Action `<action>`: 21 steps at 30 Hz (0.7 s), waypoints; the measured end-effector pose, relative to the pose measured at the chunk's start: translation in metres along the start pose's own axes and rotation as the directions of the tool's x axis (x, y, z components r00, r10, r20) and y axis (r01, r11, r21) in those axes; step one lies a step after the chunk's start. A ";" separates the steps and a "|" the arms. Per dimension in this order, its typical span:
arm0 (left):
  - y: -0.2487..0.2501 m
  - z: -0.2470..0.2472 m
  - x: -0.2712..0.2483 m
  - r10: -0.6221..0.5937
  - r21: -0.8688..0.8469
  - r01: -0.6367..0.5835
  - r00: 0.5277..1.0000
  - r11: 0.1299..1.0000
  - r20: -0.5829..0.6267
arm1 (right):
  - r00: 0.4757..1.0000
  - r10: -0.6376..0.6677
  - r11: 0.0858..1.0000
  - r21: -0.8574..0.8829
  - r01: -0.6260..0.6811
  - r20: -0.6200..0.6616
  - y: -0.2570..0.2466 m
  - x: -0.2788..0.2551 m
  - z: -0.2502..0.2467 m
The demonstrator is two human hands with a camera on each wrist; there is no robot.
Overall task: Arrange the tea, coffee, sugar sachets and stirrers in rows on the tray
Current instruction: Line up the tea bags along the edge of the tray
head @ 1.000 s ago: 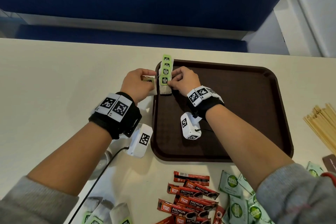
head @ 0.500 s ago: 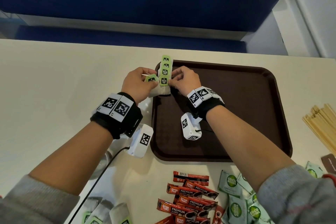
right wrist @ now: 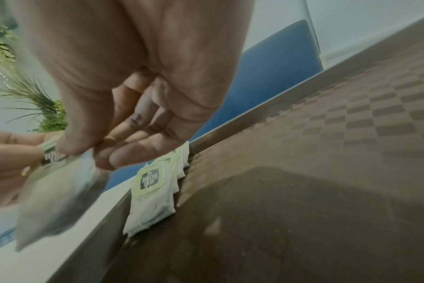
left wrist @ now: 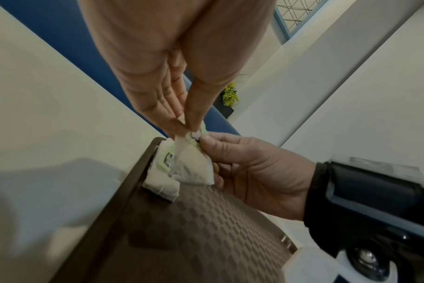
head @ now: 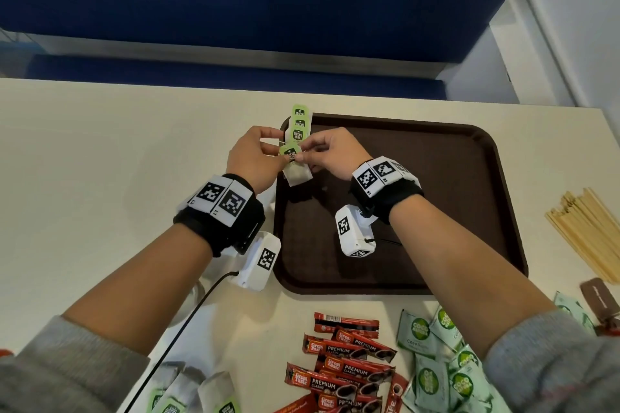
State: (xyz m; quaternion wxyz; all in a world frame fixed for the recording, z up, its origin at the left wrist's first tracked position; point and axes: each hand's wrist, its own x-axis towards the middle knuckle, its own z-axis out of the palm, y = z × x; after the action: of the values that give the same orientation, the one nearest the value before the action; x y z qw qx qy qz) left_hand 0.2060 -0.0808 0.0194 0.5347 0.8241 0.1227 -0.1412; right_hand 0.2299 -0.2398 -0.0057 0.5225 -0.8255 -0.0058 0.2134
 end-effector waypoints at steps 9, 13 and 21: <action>-0.004 0.006 -0.013 -0.010 0.347 -0.022 0.996 0.938 0.090 | 0.989 0.141 0.989 0.045 -0.139 -0.044 0.021 0.000 0.013; -0.006 0.008 -0.019 -0.037 0.502 -0.058 0.984 0.863 0.177 | 0.982 0.155 0.988 0.017 -0.154 -0.104 0.022 0.002 0.017; -0.008 0.017 -0.030 -0.059 0.690 -0.152 0.960 0.708 0.272 | 0.963 0.103 0.986 -0.099 -0.131 -0.250 0.018 -0.001 0.020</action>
State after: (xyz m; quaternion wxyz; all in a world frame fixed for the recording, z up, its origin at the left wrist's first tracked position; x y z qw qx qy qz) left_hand 0.1738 -0.0945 0.0165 0.1949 0.9404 -0.0368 -0.2762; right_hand 0.2179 -0.2314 -0.0279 0.4573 -0.8730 0.0949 0.1403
